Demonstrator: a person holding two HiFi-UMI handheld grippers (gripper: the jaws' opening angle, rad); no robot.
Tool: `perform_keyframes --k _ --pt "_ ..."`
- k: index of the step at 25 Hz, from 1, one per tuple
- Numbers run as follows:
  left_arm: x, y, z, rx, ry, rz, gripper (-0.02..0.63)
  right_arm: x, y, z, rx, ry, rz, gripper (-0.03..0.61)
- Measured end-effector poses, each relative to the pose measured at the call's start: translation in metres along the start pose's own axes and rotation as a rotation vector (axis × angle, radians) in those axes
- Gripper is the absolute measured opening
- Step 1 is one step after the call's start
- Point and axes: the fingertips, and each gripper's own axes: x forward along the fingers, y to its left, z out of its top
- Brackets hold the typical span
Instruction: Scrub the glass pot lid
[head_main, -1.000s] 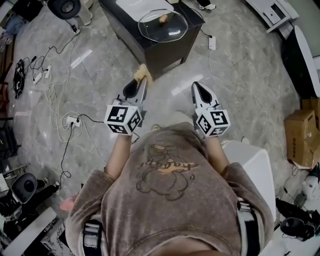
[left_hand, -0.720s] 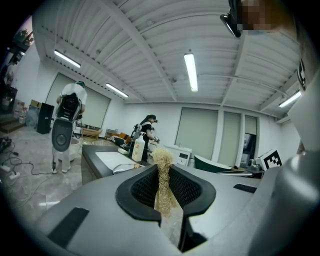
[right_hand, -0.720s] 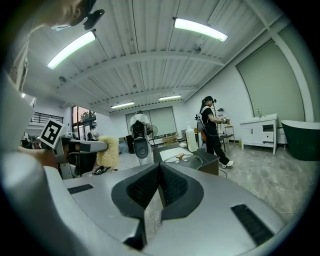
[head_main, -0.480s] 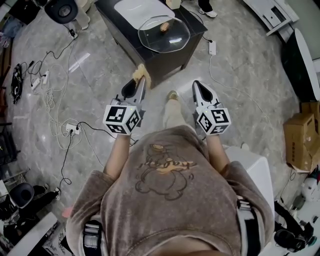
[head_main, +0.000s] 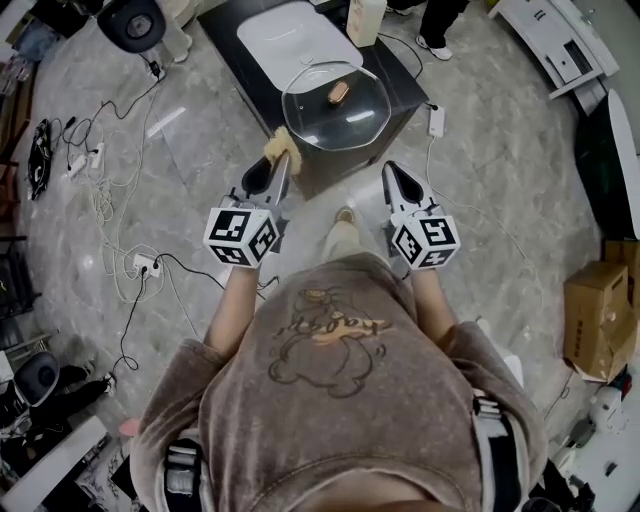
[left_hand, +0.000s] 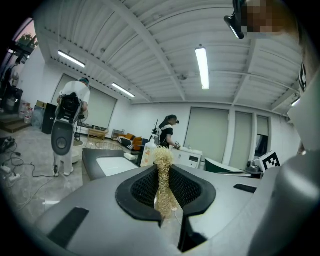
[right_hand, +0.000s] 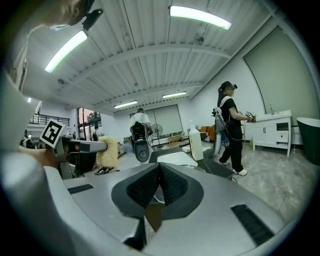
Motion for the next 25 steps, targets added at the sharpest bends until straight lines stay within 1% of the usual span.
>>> perform_keyframes --k 7,14,17,20,25 --pt "0.082 0.016 0.025 -0.019 -0.012 0.042 0.068 0.059 -0.064 0.028 -0.013 0.033 0.06 -0.009" --pt "0.139 0.032 0.039 -0.035 -0.019 0.101 0.068 0.114 -0.108 0.051 -0.036 0.056 0.149 -0.011" --pt "0.155 0.037 0.041 -0.038 -0.018 0.125 0.069 0.135 -0.116 0.054 -0.037 0.066 0.19 -0.009" --pt "0.164 0.045 0.037 -0.038 -0.006 0.136 0.068 0.15 -0.115 0.05 -0.03 0.072 0.216 -0.009" --pt "0.177 0.058 0.039 -0.037 0.012 0.127 0.069 0.167 -0.113 0.048 -0.007 0.08 0.218 -0.009"
